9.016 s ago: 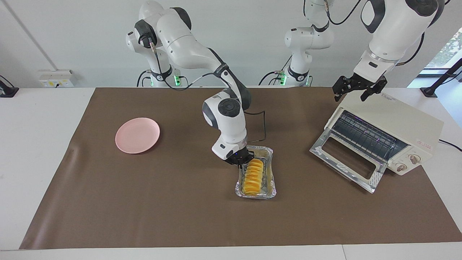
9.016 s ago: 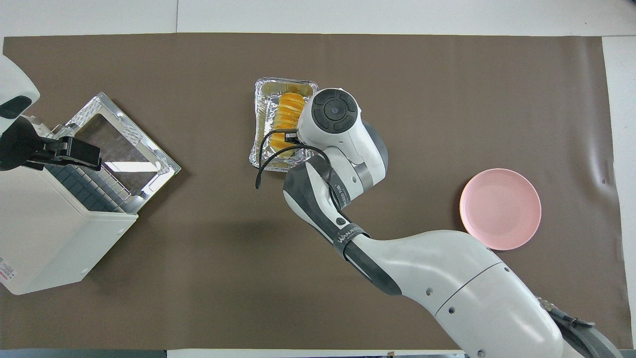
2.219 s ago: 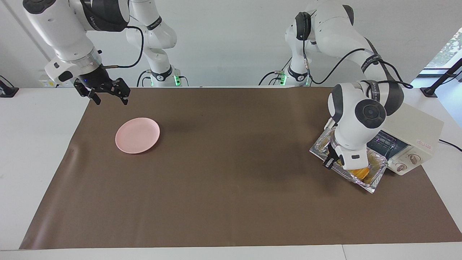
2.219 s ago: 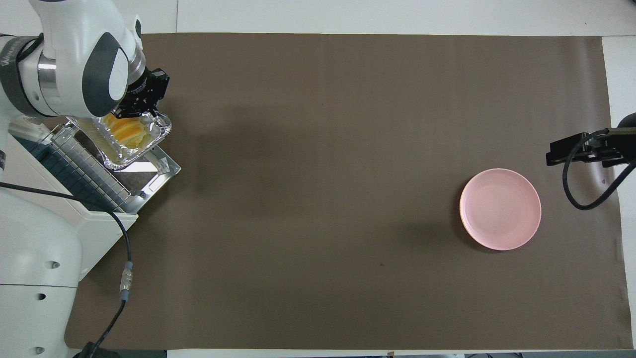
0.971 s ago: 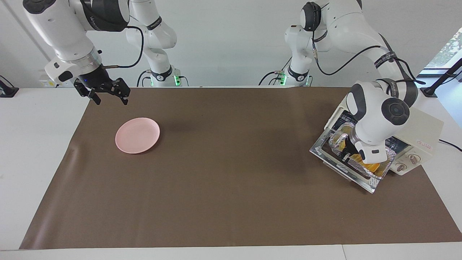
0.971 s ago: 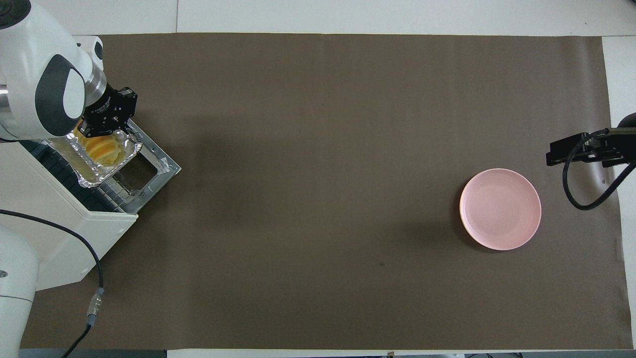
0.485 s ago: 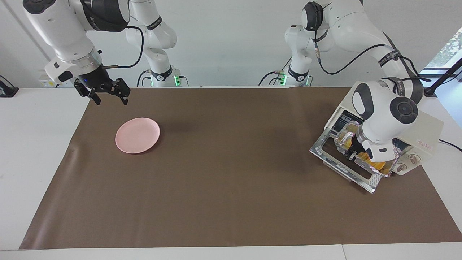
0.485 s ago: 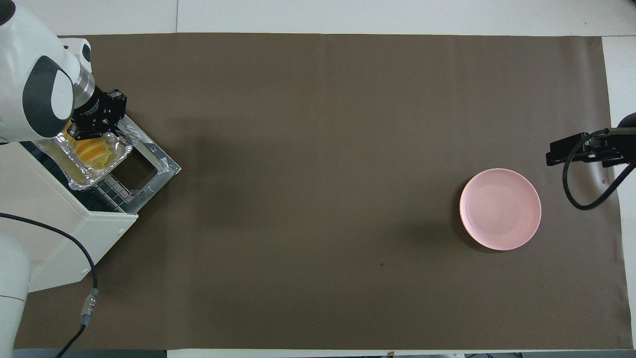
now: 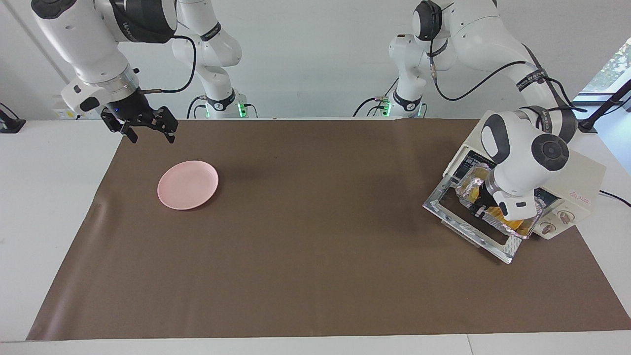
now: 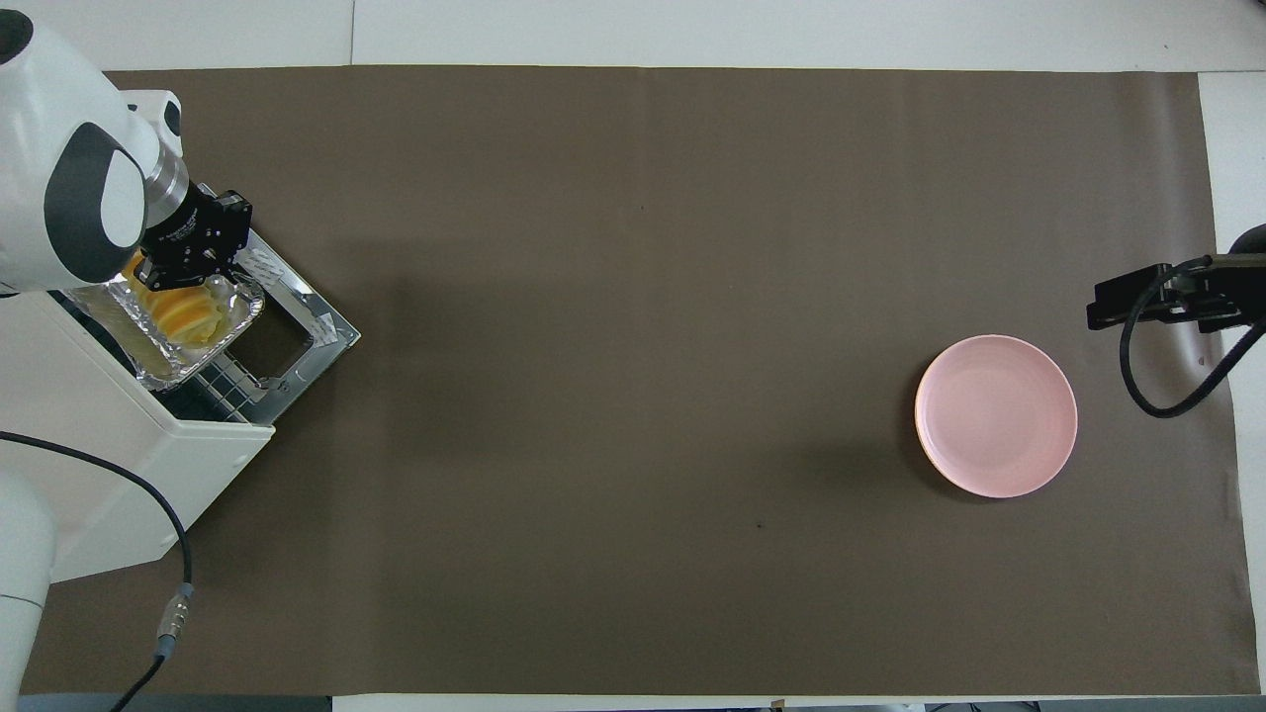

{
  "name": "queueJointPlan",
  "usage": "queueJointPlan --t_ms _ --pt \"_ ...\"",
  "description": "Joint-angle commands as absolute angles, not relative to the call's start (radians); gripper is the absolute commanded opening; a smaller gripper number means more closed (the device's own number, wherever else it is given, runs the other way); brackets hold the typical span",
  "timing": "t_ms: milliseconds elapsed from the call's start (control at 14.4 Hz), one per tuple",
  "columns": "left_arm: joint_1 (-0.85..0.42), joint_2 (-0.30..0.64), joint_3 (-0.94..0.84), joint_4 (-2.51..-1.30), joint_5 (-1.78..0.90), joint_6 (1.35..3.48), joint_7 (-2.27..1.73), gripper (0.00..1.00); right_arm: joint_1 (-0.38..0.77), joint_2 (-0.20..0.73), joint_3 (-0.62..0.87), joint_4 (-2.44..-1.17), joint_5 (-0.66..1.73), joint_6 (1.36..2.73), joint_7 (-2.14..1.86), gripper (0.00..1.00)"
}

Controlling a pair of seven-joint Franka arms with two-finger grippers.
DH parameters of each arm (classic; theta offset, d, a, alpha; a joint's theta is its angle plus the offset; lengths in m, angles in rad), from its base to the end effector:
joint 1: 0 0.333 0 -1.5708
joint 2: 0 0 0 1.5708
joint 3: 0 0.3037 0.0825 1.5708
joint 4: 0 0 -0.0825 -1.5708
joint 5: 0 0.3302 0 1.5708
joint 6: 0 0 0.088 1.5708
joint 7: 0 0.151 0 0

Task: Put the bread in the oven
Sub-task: 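Push the foil tray into the toaster oven with the left gripper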

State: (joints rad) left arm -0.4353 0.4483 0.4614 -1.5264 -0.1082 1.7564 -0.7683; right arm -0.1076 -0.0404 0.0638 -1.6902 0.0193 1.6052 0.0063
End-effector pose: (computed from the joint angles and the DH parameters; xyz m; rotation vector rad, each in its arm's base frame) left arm 0.5939 -0.0307 0.3725 -2.7511 -1.1642 0.1883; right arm 0.4867 -0.0180 0.5412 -3.1223 0.0801 0.0693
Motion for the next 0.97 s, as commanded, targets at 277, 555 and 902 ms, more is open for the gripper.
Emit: queueJointPlan --t_ms 277,555,902 --pt "-0.431 0.367 0.46 -1.629 -0.037 1.805 -0.767 0.0 -0.118 -0.066 0.069 -1.718 0.031 1.611 -0.018 1.0" --pt "-0.428 0.348 0.46 -1.672 -0.005 1.836 -0.779 0.0 -0.118 -0.066 0.069 -1.718 0.031 1.609 -0.018 1.0" --pt "-0.433 0.342 0.459 -1.689 -0.005 1.839 -0.844 0.0 -0.118 -0.066 0.069 -1.718 0.031 1.611 -0.018 1.0"
